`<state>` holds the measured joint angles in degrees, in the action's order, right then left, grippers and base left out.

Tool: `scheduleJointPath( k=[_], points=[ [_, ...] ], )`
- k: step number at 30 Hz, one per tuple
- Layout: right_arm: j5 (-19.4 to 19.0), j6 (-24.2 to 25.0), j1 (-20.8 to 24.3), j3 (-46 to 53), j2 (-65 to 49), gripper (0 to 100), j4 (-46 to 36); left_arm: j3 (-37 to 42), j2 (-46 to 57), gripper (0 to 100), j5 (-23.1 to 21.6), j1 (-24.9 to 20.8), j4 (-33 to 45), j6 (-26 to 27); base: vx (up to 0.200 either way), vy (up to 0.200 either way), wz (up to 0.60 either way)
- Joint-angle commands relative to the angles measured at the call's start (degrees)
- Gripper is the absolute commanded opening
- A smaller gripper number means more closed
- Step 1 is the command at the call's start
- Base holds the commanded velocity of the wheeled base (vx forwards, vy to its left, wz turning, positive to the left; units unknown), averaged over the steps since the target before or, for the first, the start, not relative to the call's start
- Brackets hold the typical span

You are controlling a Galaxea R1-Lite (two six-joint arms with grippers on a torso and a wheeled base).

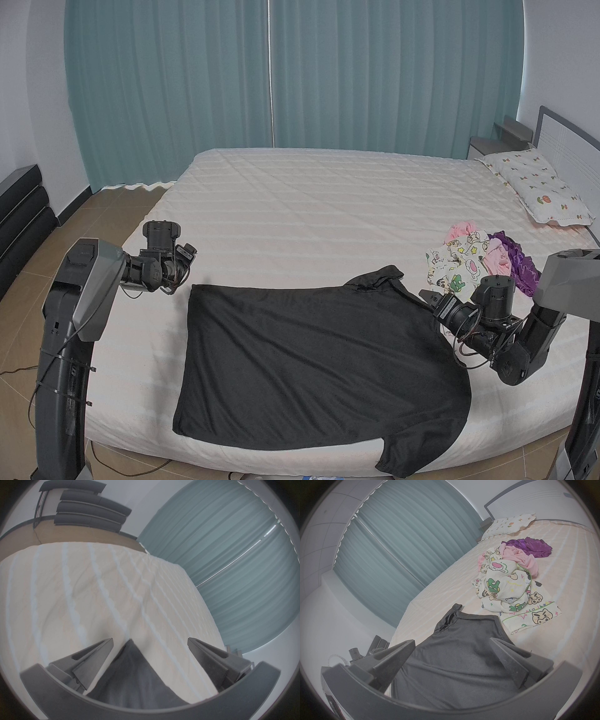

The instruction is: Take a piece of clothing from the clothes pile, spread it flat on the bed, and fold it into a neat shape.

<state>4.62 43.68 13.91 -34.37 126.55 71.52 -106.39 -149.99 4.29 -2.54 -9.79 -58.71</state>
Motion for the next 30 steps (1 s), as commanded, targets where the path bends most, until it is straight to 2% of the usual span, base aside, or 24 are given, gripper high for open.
scheduleJointPath(
  k=[1,2,3,5,8,13,18,22,23,24,30],
  points=[
    [-1.4,0.0,-0.6,-9.8,4.5,100,-6.6,18.3,16.6,100,-6.8,-0.4,0.7,-2.5,0.000,0.000,0.00],
    [-1.4,0.0,-0.6,-10.3,4.7,100,-7.1,19.4,17.1,100,-7.1,-0.4,0.6,-2.5,0.000,0.000,0.00],
    [-1.5,0.0,-0.5,-12.8,5.3,100,-9.5,27.4,21.8,100,-9.2,-0.5,-1.8,-2.4,0.000,0.000,0.00],
    [-1.6,-0.1,-0.5,-13.4,5.3,100,-10.2,32.4,24.5,100,-11.1,-0.5,-3.9,-2.4,0.000,0.000,0.00],
    [-4.0,-0.2,-0.4,-12.7,4.3,100,-10.4,48.6,30.9,100,-15.4,-0.5,-11.0,-0.4,0.000,0.000,0.00],
    [-4.9,-0.2,-0.6,-9.3,0.7,100,-10.4,67.9,34.8,100,-16.4,-1.2,-22.2,5.9,0.000,0.000,0.00],
    [-5.1,-1.9,-0.6,-1.7,-3.2,100,-9.7,82.8,34.7,100,-16.5,-3.4,-33.6,9.7,0.000,0.000,0.00],
    [-5.1,-2.1,-0.6,4.0,-5.6,100,-9.3,89.9,34.2,100,-16.5,-4.1,-42.0,10.2,0.000,0.000,0.00],
    [-5.1,-2.1,-0.6,4.0,-5.6,100,-9.3,89.9,34.2,100,-16.5,-4.1,-42.0,10.2,0.000,0.000,0.00],
    [-5.1,-1.6,-0.6,7.6,-7.4,100,-8.3,91.9,33.7,100,-16.4,-4.3,-44.9,10.4,-0.200,0.000,0.00],
    [-5.2,-1.3,-0.5,16.6,-8.8,100,-4.0,93.6,33.2,100,-16.3,-5.3,-45.7,10.5,-0.200,0.000,0.00]
  ],
)
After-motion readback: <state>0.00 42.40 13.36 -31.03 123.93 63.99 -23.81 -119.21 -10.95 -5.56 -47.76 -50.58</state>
